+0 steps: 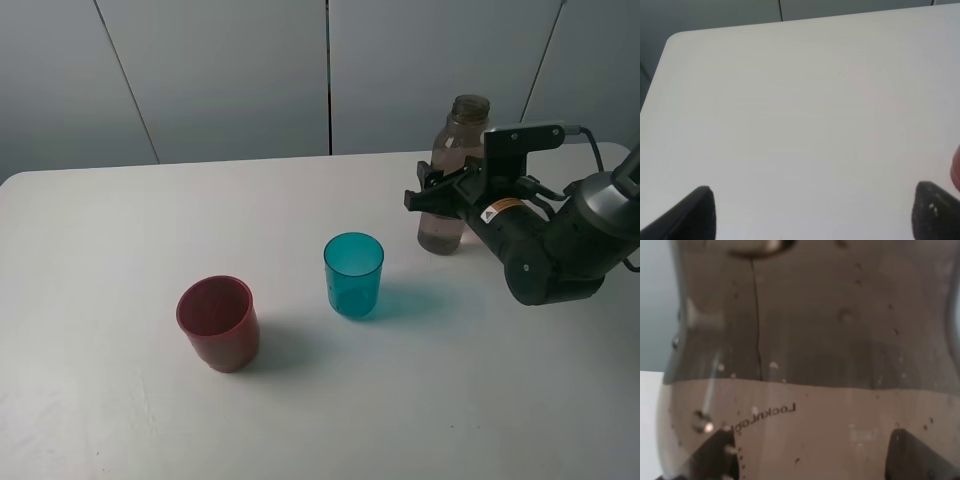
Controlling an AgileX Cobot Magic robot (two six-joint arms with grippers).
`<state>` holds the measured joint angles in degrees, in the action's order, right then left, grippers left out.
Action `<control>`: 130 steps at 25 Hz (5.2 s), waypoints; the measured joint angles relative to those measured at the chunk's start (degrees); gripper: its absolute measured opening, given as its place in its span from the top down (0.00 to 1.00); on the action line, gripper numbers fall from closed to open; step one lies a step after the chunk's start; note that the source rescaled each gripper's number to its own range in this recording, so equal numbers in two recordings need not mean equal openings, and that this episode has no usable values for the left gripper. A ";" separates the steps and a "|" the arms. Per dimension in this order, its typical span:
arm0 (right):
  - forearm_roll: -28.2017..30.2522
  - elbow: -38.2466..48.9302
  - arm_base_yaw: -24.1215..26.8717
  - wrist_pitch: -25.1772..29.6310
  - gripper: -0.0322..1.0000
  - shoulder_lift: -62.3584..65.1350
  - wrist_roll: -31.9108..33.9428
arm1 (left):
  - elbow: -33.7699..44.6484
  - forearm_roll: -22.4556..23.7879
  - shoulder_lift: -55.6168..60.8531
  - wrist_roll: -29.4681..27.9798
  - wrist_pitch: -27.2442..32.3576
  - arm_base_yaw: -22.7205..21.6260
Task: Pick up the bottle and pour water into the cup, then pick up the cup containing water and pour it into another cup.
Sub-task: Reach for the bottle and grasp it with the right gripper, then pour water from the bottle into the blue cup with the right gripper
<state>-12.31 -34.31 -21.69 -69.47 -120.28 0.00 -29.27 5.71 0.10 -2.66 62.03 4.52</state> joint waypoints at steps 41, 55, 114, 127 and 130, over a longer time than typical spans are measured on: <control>7.21 9.77 -0.89 33.00 0.96 31.31 -46.05 | 0.00 0.00 0.00 0.00 0.00 0.00; 5.26 9.81 -5.06 38.73 0.96 31.19 -63.71 | 0.00 0.00 0.00 0.00 0.00 0.00; -14.30 2.88 -10.20 32.61 0.96 23.72 -114.68 | 0.00 0.00 0.00 0.00 0.00 0.00; -14.30 2.88 -10.20 32.27 0.96 23.72 -117.87 | 0.00 0.00 0.00 0.00 0.00 0.00; -13.91 2.88 -10.20 32.05 0.96 23.72 -118.19 | 0.00 0.00 0.00 0.00 0.00 0.00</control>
<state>-26.22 -31.42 -31.89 -37.42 -96.55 -118.19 -29.27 5.71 0.10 -2.66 62.03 4.52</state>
